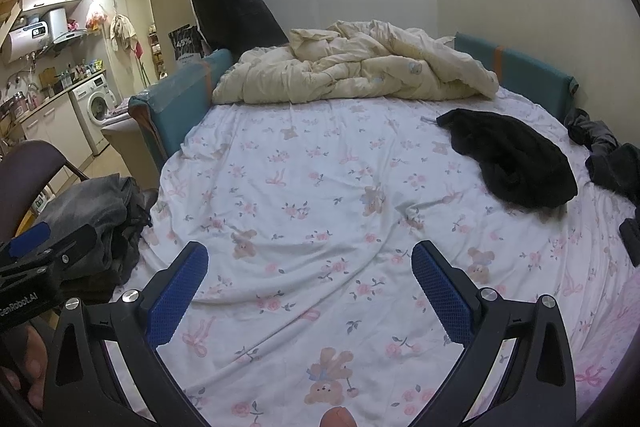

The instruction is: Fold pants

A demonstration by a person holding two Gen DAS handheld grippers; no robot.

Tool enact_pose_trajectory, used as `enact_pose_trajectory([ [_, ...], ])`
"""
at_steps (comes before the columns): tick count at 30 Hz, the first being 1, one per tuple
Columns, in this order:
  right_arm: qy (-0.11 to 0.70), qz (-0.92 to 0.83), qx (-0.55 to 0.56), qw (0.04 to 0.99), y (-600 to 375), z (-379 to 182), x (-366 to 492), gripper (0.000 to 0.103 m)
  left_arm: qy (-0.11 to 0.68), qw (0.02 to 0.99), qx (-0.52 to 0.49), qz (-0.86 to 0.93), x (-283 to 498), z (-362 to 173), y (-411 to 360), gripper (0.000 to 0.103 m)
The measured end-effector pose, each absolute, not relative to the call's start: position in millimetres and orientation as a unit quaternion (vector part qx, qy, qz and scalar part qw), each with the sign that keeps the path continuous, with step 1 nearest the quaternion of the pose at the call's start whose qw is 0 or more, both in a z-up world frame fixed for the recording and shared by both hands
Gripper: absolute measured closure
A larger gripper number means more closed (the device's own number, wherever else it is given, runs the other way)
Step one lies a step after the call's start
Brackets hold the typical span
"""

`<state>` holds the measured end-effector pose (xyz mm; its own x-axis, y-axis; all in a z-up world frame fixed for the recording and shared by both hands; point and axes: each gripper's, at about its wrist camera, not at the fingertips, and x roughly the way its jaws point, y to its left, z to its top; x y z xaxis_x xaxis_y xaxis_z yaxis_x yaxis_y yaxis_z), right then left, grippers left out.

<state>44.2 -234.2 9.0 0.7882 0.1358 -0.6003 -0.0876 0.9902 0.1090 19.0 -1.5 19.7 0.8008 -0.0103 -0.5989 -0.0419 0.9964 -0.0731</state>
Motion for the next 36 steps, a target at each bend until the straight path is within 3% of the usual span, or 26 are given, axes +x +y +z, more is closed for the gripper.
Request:
enact_pose_trajectory([
  [36, 0.319, 0.054, 0.038, 0.945, -227.7, 9.4, 35.4, 0.0, 0.311, 0.949, -0.043, 0.01, 19.4, 20.0, -5.7, 0.0],
])
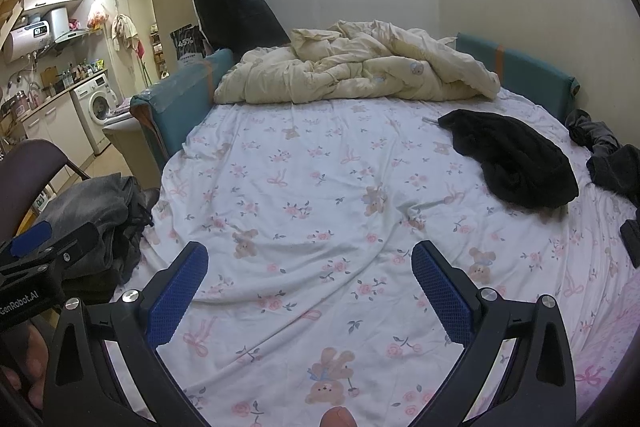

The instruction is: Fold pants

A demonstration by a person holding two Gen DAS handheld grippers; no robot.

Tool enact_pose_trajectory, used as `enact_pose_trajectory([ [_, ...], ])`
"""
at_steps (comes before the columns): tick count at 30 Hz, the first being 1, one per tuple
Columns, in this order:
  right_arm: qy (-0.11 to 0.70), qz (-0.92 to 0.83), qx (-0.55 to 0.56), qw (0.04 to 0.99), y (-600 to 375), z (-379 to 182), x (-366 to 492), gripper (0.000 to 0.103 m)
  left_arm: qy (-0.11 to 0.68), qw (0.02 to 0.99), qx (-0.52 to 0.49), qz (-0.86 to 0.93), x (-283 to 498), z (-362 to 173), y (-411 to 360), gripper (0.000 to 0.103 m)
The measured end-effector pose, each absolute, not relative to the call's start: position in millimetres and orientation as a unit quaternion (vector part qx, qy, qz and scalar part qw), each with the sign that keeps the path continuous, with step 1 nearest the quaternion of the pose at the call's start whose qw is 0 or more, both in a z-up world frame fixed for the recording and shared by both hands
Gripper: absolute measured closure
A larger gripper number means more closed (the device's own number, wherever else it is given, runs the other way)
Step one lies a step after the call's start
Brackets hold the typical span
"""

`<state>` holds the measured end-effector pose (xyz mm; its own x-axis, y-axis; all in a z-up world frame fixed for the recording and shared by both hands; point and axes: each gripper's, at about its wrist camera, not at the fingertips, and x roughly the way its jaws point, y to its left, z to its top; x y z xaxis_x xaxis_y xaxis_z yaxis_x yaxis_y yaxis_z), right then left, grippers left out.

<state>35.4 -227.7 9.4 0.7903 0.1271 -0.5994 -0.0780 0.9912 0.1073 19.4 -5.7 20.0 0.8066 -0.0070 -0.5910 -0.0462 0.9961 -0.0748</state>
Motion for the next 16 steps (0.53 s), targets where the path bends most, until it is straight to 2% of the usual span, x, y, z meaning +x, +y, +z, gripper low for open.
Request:
enact_pose_trajectory([
  [16, 0.318, 0.053, 0.04, 0.946, -226.8, 9.9, 33.4, 0.0, 0.309, 0.95, -0.042, 0.006, 19.0, 19.5, -5.9, 0.0],
])
